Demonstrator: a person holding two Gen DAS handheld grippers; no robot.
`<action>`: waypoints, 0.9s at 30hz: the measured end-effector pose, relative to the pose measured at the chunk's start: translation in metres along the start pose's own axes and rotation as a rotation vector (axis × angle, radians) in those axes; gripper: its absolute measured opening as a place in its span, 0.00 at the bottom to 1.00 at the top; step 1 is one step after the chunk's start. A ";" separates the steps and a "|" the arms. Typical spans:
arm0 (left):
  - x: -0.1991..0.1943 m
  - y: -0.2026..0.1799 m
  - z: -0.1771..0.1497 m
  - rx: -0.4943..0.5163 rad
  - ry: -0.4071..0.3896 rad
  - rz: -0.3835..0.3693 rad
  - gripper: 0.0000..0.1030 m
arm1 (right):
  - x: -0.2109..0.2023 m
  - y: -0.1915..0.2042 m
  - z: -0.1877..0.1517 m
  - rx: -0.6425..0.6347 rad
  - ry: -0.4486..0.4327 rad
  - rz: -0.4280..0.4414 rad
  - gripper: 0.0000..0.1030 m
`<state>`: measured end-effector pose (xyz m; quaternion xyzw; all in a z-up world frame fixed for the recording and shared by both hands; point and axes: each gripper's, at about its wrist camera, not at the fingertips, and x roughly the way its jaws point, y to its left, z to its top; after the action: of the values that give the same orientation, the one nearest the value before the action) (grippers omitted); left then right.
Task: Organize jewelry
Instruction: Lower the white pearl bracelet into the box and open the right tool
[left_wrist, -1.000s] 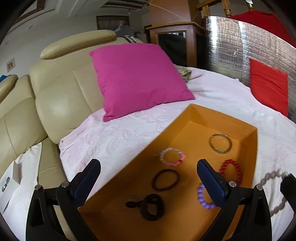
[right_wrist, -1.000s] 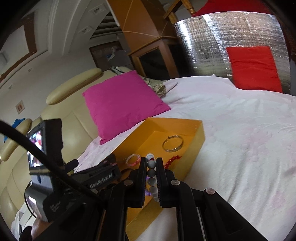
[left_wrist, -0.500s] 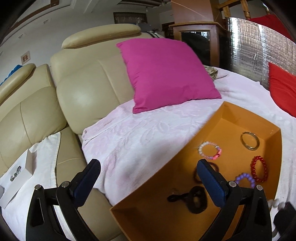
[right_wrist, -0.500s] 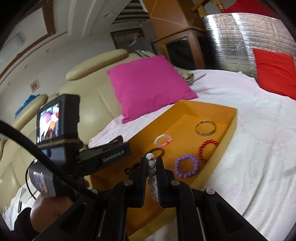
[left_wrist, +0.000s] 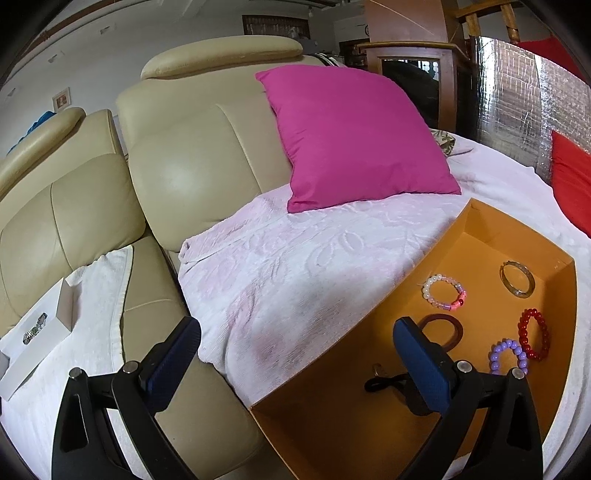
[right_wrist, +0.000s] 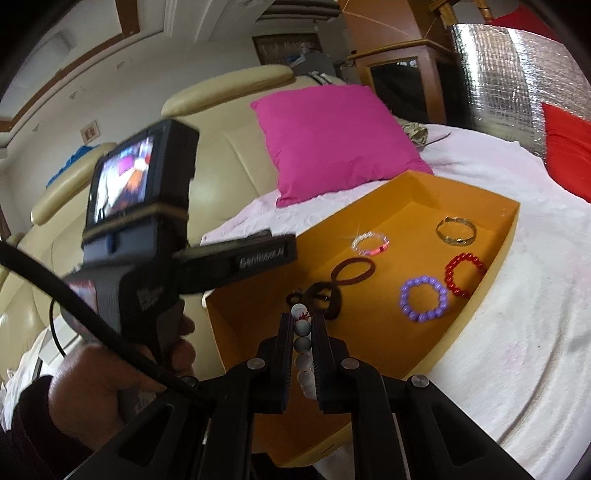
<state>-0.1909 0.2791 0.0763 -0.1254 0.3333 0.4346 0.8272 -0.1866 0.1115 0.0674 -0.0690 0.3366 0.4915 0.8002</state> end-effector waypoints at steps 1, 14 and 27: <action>0.001 0.000 0.000 -0.002 0.001 0.000 1.00 | 0.001 0.001 -0.001 -0.004 0.009 0.000 0.11; 0.007 0.002 -0.001 -0.004 0.023 0.002 1.00 | 0.021 0.004 -0.013 -0.062 0.090 -0.067 0.11; -0.017 0.000 0.007 0.026 -0.040 -0.010 1.00 | -0.022 -0.013 0.007 -0.073 -0.083 -0.208 0.55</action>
<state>-0.1944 0.2718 0.0922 -0.1077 0.3215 0.4286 0.8374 -0.1784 0.0919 0.0831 -0.1124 0.2760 0.4202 0.8571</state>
